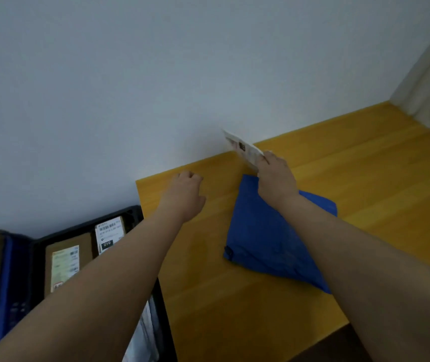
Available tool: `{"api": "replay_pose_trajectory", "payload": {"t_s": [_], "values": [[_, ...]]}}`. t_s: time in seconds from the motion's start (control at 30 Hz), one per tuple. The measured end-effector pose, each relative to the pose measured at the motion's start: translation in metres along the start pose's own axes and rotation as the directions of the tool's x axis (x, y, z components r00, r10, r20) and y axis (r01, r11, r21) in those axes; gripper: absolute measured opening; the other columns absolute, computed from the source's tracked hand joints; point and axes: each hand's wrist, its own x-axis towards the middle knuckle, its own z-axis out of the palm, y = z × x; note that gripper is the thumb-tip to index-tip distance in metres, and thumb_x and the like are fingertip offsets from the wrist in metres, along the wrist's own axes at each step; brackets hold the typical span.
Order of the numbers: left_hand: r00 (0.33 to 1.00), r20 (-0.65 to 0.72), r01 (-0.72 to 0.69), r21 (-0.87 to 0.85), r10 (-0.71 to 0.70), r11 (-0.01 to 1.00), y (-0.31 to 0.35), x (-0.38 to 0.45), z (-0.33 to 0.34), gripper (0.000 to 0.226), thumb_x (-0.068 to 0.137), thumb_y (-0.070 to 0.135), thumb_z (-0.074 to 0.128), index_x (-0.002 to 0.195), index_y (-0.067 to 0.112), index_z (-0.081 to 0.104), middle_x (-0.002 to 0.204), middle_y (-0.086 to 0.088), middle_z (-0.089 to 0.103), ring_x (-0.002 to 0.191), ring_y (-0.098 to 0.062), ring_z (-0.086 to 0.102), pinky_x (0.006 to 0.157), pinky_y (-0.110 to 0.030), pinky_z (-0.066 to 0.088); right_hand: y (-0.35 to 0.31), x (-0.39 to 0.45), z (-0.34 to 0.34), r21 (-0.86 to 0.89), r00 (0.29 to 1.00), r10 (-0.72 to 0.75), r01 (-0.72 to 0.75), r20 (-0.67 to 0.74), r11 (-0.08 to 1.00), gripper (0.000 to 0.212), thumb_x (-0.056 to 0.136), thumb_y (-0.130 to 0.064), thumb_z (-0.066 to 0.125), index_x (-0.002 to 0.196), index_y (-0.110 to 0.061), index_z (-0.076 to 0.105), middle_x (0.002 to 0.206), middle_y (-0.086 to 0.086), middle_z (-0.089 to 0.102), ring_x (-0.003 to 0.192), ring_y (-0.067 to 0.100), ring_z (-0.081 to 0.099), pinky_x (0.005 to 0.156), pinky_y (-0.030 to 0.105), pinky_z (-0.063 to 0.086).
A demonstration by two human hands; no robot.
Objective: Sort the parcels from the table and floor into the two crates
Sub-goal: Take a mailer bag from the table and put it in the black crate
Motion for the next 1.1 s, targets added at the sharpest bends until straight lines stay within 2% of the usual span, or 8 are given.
{"api": "replay_pose_trajectory", "payload": {"t_s": [0.17, 0.3, 0.4, 0.6, 0.77, 0.87, 0.97, 1.1], "values": [[0.991, -0.119, 0.045, -0.081, -0.055, 0.996, -0.036, -0.040, -0.045, 0.055, 0.095, 0.029, 0.055, 0.143, 0.010, 0.038, 0.143, -0.013, 0.038, 0.132, -0.030, 0.034, 0.101, -0.041, 0.039, -0.058, -0.013, -0.060, 0.138, 0.973, -0.064, 0.096, -0.221, 0.986, 0.037, 0.083, 0.007, 0.053, 0.118, -0.005, 0.056, 0.120, 0.011, 0.054, 0.111, 0.029, 0.051, 0.086, 0.035, 0.046], [0.977, -0.201, 0.035, -0.139, -0.063, 0.990, -0.053, -0.070, -0.070, 0.055, 0.096, 0.031, 0.054, 0.142, 0.006, 0.036, 0.141, -0.014, 0.041, 0.130, -0.030, 0.037, 0.102, -0.040, 0.038, -0.105, -0.031, -0.091, 0.363, 0.919, 0.022, 0.133, -0.393, 0.922, 0.041, 0.082, 0.014, 0.046, 0.117, -0.004, 0.058, 0.121, 0.013, 0.054, 0.104, 0.029, 0.056, 0.088, 0.040, 0.046], [0.976, -0.204, 0.021, -0.250, -0.074, 0.968, -0.066, -0.090, -0.078, 0.059, 0.099, 0.034, 0.050, 0.145, 0.002, 0.031, 0.142, -0.018, 0.041, 0.131, -0.030, 0.040, 0.104, -0.039, 0.036, -0.133, -0.047, -0.107, 0.499, 0.878, 0.117, 0.150, -0.464, 0.853, 0.038, 0.083, 0.014, 0.045, 0.112, -0.007, 0.058, 0.117, 0.009, 0.054, 0.103, 0.022, 0.055, 0.086, 0.027, 0.044], [0.982, -0.178, -0.048, -0.580, -0.069, 0.813, -0.075, -0.124, -0.082, 0.057, 0.101, 0.033, 0.045, 0.145, 0.001, 0.027, 0.147, -0.015, 0.042, 0.134, -0.031, 0.042, 0.098, -0.031, 0.036, -0.159, -0.076, -0.113, 0.733, 0.911, 0.200, 0.145, -0.361, 0.664, 0.036, 0.090, 0.012, 0.036, 0.103, -0.017, 0.052, 0.102, 0.003, 0.058, 0.100, 0.020, 0.058, 0.082, 0.032, 0.052], [0.980, -0.170, -0.042, -0.680, -0.102, 0.732, -0.073, -0.138, -0.079, 0.033, 0.100, 0.030, 0.048, 0.122, 0.006, 0.048, 0.102, -0.010, 0.062, 0.099, -0.028, 0.060, 0.088, -0.041, 0.049, -0.160, -0.092, -0.104, 0.764, 0.910, 0.229, 0.130, -0.345, 0.633, 0.030, 0.095, 0.007, 0.034, 0.104, -0.014, 0.054, 0.081, -0.008, 0.050, 0.072, 0.006, 0.053, 0.056, 0.010, 0.042], [0.959, -0.250, -0.082, -0.694, -0.133, 0.715, -0.073, -0.145, -0.079, 0.021, 0.099, 0.025, 0.052, 0.110, 0.008, 0.052, 0.081, -0.001, 0.053, 0.075, -0.018, 0.051, 0.066, -0.029, 0.042, -0.150, -0.098, -0.099, 0.770, 0.927, 0.263, 0.043, -0.269, 0.636, 0.039, 0.086, 0.014, 0.036, 0.095, -0.022, 0.049, 0.089, 0.005, 0.057, 0.078, 0.018, 0.057, 0.062, 0.030, 0.050], [0.942, -0.315, -0.134, -0.669, -0.116, 0.731, -0.073, -0.148, -0.083, 0.012, 0.098, 0.025, 0.053, 0.101, 0.013, 0.053, 0.084, -0.003, 0.055, 0.073, -0.016, 0.048, 0.062, -0.023, 0.039, -0.141, -0.103, -0.093, 0.747, 0.938, 0.301, -0.073, -0.174, 0.660, 0.038, 0.084, 0.013, 0.040, 0.109, -0.014, 0.046, 0.087, 0.001, 0.054, 0.076, 0.015, 0.054, 0.057, 0.027, 0.046], [0.927, -0.343, -0.134, -0.683, -0.153, 0.718, -0.064, -0.149, -0.081, 0.010, 0.097, 0.025, 0.056, 0.096, 0.016, 0.052, 0.081, 0.000, 0.055, 0.068, -0.011, 0.048, 0.058, -0.018, 0.038, -0.136, -0.112, -0.081, 0.865, 0.928, 0.372, -0.174, -0.015, 0.471, 0.056, 0.092, -0.003, 0.051, 0.142, -0.004, 0.024, 0.106, 0.012, 0.055, 0.091, 0.020, 0.058, 0.071, 0.029, 0.049]]}}
